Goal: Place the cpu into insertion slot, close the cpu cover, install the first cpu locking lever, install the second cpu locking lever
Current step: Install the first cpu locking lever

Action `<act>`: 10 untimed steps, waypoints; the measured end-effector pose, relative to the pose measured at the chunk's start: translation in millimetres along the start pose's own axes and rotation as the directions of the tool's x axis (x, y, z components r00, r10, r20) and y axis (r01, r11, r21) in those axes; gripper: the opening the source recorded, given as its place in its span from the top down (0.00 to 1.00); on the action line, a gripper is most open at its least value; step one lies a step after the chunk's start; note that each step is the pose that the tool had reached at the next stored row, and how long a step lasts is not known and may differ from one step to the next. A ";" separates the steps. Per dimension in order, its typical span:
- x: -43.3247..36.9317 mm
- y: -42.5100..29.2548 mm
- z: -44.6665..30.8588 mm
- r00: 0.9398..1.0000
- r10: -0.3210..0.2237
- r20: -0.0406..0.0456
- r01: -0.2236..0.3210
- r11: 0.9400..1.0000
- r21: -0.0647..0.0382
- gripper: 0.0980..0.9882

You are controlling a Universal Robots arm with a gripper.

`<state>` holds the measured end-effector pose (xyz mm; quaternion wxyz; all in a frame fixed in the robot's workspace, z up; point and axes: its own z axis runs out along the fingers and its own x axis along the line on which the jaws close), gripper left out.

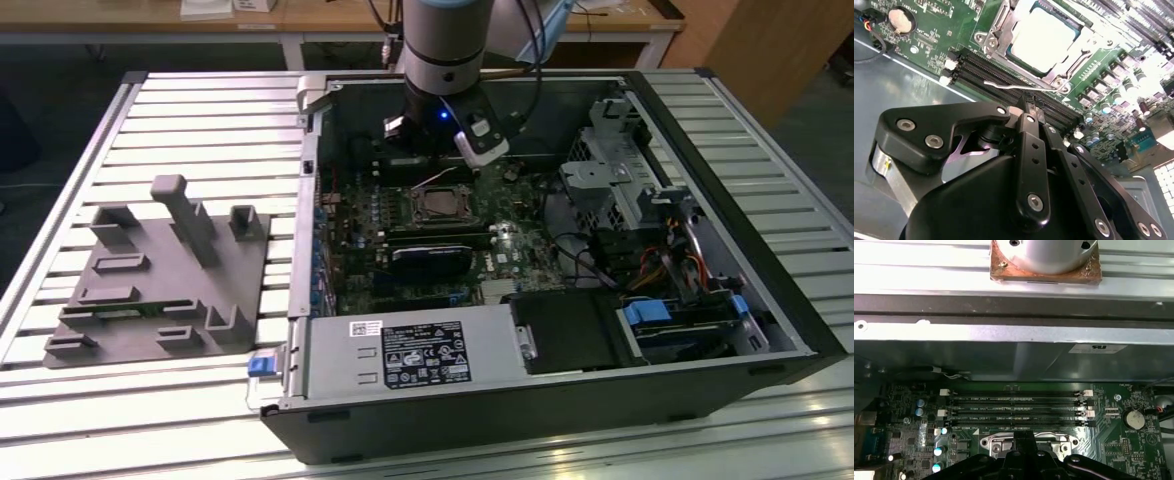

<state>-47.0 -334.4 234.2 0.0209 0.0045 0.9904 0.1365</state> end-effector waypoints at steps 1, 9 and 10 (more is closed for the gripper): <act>0.0 -0.1 0.2 1.000 0.000 0.000 0.000 1.000 0.005 0.99; 0.0 -0.2 0.8 1.000 -0.001 0.000 0.001 1.000 0.017 0.99; 0.0 -0.3 1.2 1.000 -0.001 0.000 0.001 1.000 0.018 0.99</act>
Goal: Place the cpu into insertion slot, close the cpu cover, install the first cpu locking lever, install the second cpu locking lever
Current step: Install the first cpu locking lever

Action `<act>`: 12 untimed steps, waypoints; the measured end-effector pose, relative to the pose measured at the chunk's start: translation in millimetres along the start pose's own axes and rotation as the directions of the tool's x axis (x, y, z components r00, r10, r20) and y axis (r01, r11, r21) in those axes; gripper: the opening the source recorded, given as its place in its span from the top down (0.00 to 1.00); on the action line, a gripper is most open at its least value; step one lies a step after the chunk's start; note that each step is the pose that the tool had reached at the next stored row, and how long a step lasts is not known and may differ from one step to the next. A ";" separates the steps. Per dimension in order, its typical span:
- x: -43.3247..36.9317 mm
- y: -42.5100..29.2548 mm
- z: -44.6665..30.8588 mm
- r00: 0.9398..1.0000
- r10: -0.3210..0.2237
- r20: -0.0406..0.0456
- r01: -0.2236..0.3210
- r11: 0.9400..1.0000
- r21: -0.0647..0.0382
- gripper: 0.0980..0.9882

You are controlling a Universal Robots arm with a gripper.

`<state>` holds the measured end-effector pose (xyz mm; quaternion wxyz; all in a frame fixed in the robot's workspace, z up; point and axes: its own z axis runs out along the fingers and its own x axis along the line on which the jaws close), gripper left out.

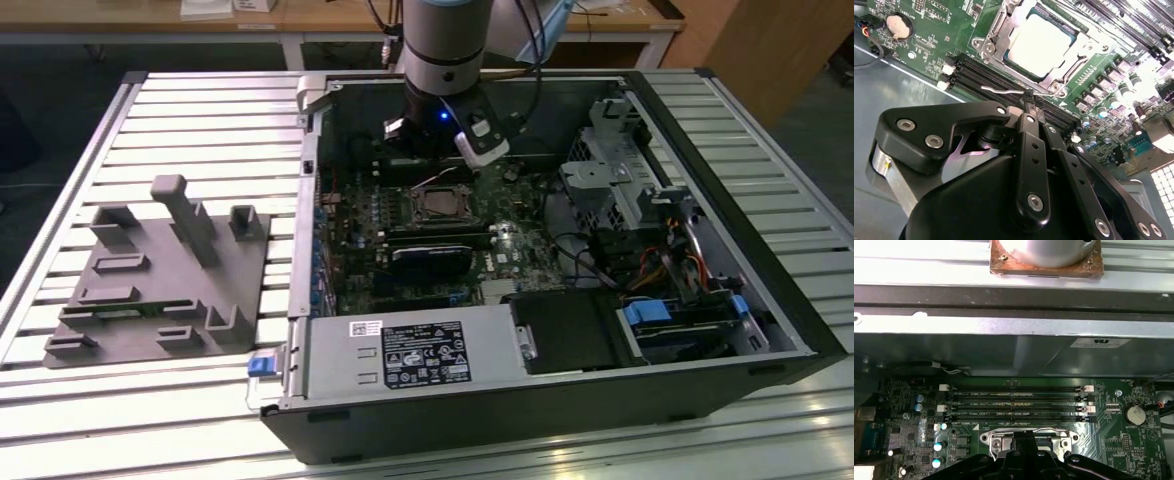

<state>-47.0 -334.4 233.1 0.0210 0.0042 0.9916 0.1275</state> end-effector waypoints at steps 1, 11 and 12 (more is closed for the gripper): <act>0.1 -0.2 0.4 1.000 0.000 0.000 0.000 1.000 0.002 0.99; -4.7 -1.0 4.3 1.000 -0.001 0.000 0.001 1.000 0.024 0.99; -6.1 -1.1 4.6 1.000 -0.001 0.000 0.001 1.000 0.025 0.99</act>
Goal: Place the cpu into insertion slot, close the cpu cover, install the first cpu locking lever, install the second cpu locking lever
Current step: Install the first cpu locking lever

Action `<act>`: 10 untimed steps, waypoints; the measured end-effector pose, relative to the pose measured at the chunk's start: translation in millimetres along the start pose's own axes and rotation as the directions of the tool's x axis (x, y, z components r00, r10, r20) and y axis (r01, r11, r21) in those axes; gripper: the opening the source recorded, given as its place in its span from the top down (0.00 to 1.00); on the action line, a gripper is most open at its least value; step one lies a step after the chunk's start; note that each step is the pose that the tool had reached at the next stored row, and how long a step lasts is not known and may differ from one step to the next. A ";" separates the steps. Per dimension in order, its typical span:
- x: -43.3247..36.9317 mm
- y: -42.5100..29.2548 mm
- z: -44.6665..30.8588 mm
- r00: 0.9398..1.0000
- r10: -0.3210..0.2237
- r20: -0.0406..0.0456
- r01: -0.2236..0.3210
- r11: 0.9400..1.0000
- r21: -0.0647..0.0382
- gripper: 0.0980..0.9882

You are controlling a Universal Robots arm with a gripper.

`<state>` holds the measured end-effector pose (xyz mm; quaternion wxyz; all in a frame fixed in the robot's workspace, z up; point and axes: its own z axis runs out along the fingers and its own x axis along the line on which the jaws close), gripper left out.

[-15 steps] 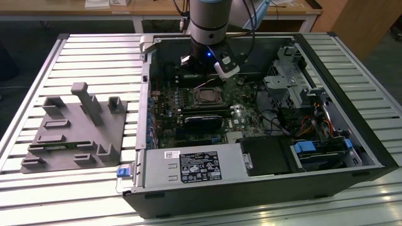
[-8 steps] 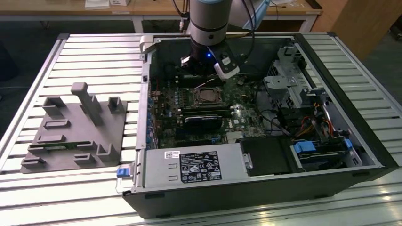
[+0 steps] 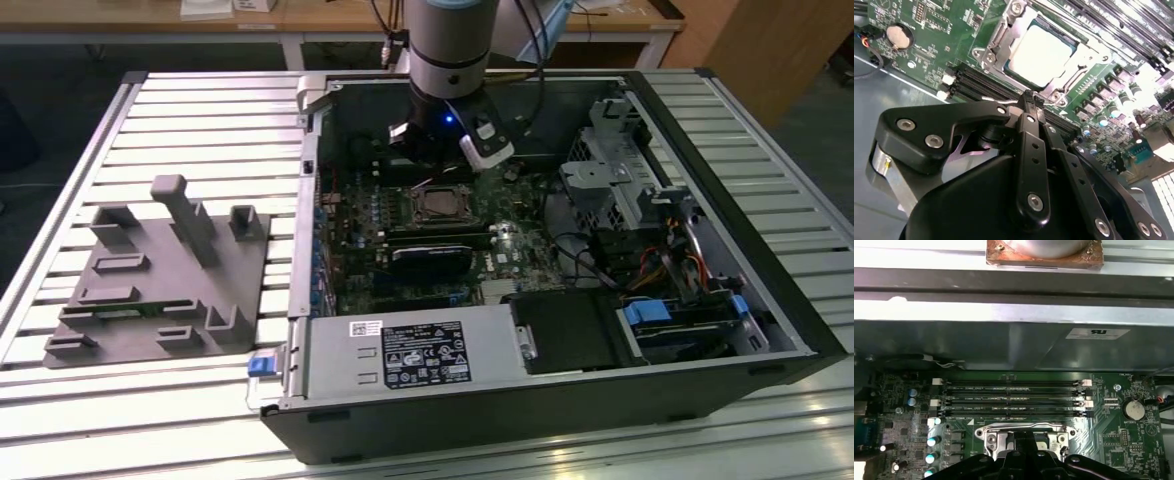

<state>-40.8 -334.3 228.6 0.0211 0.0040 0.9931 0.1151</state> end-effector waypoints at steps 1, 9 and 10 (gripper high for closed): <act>-1.2 0.0 0.4 1.000 0.000 0.000 0.000 1.000 0.000 0.99; -7.6 3.7 4.9 1.000 0.000 0.000 0.000 1.000 0.000 0.99; -8.0 4.2 5.4 1.000 0.000 0.000 0.000 1.000 0.000 0.99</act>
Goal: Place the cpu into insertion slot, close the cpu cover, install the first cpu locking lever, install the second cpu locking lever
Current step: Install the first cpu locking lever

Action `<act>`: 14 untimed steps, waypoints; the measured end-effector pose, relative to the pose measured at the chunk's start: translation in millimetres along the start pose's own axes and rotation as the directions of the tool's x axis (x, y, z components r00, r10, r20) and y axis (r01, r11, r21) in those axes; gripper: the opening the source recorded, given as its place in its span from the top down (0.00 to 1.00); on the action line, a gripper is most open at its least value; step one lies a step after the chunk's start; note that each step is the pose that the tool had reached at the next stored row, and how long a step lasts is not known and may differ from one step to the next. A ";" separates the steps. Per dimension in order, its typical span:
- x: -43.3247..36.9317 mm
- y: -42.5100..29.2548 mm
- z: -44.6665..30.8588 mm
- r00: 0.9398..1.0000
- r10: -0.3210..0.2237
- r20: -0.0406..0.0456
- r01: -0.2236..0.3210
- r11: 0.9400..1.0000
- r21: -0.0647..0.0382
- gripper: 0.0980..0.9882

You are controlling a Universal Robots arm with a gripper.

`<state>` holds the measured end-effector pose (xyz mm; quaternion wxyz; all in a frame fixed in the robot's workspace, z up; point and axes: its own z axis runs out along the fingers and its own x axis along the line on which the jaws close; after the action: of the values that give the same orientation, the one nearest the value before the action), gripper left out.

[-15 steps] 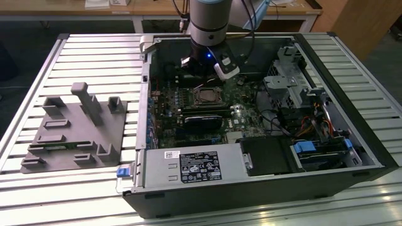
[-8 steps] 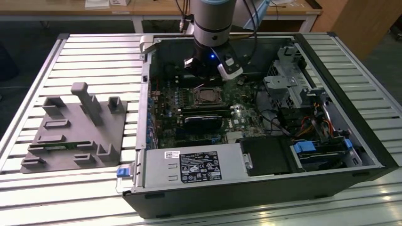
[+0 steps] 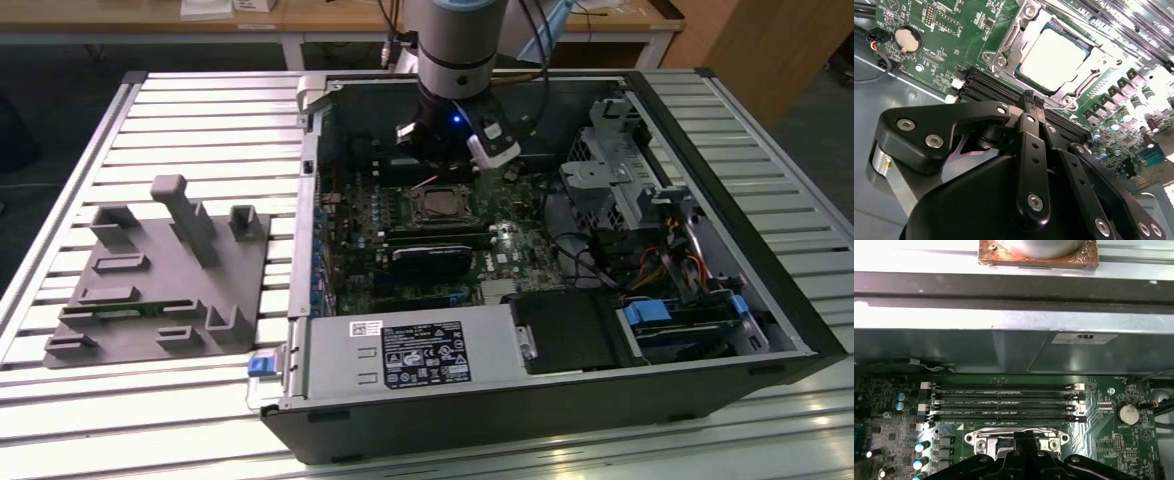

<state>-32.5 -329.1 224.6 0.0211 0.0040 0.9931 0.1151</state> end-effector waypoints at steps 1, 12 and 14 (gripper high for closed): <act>-0.2 0.5 0.4 1.000 0.000 0.000 0.000 1.000 0.000 0.99; 1.0 5.5 8.4 1.000 -0.007 0.028 0.007 1.000 0.005 0.99; 1.8 6.0 9.7 0.999 -0.010 0.041 0.010 1.000 0.007 0.99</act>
<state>-33.9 -321.0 216.5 0.0422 0.0015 0.9928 0.1117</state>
